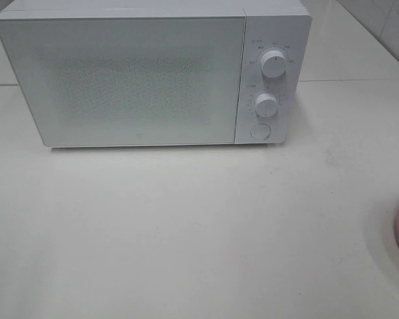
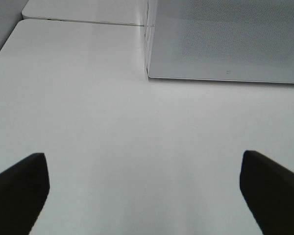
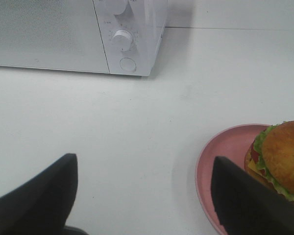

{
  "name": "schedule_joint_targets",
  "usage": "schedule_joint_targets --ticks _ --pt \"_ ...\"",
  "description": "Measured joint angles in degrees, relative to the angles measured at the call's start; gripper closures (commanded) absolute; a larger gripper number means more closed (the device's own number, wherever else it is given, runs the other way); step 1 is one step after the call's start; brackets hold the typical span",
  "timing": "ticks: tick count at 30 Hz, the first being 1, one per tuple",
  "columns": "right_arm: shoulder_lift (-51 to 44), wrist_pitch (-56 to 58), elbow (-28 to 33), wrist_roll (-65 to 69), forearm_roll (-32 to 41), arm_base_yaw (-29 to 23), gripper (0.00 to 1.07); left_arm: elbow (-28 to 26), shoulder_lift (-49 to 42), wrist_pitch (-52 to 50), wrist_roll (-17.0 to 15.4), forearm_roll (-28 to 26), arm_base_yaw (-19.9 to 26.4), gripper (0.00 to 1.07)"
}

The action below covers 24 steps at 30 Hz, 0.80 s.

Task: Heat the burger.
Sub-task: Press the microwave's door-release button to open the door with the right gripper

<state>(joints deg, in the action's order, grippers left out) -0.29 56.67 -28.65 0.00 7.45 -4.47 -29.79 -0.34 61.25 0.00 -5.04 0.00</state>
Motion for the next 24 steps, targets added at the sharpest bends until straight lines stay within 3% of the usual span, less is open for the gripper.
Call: schedule_joint_targets --ticks 16,24 --pt "0.0 0.1 -0.1 0.0 -0.2 0.0 0.32 0.0 0.0 0.0 0.0 0.0 0.0 0.09" --pt "3.5 -2.0 -2.9 0.0 -0.3 0.0 0.32 0.0 0.0 0.0 0.0 0.0 0.0 0.09"
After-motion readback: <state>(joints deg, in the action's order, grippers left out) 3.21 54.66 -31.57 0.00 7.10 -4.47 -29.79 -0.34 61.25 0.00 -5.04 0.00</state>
